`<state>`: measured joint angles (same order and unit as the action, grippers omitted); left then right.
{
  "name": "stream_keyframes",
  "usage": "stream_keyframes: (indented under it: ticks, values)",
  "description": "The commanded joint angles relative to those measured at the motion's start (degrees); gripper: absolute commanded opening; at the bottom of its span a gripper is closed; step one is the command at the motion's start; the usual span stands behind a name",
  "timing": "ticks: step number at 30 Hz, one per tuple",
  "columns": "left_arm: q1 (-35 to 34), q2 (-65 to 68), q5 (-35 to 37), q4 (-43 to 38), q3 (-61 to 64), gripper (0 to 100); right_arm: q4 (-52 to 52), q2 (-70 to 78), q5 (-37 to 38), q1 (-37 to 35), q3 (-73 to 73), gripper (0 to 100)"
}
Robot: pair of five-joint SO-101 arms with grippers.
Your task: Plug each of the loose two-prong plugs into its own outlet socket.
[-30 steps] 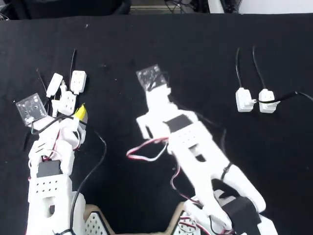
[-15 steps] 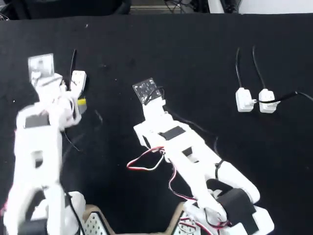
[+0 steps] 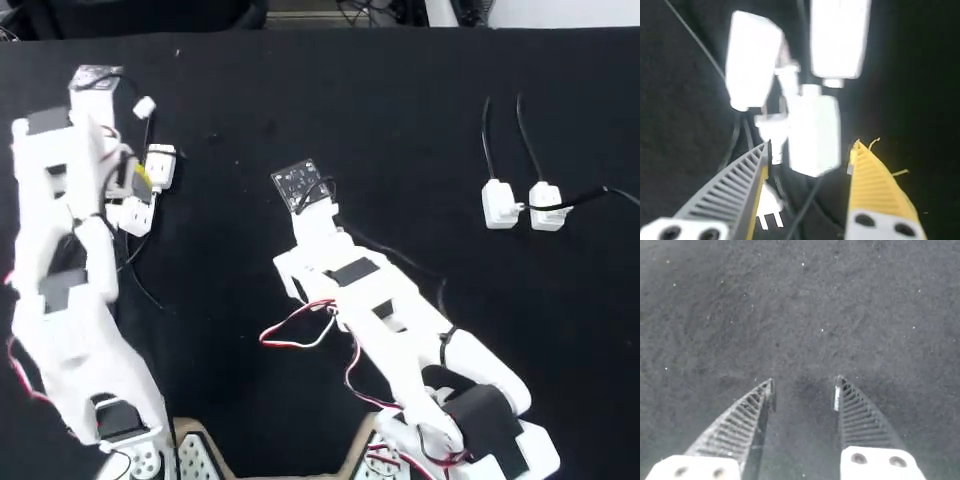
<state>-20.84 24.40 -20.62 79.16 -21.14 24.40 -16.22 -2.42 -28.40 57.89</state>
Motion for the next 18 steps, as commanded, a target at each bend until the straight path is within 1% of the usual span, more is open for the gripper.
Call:
stream_keyframes:
  ticks: [1, 3, 6, 10, 14, 18]
  values:
    - [-2.0, 9.9, -4.1, 11.0, -20.5, 26, -1.2, -0.2, 0.6, -0.5, -0.3, 16.7]
    - [-1.7, 14.4, -4.8, 14.9, -26.3, 26, -1.2, -0.3, 0.6, -0.5, -0.3, 16.7]
    - [-1.1, 20.3, -4.7, 18.5, -34.4, 26, -1.2, -0.3, 0.6, -0.5, -0.3, 16.7]
    - [0.5, 26.9, -4.7, 21.2, -42.7, 26, -1.2, -0.3, 0.6, -0.5, -0.3, 16.7]
    - [1.5, 32.0, -4.7, 21.1, -46.0, 26, -1.2, -0.3, 0.6, -0.5, -0.3, 16.7]
    - [2.0, 33.6, -4.5, 21.3, -46.5, 26, -1.2, -0.3, 0.6, -0.5, -0.3, 16.7]
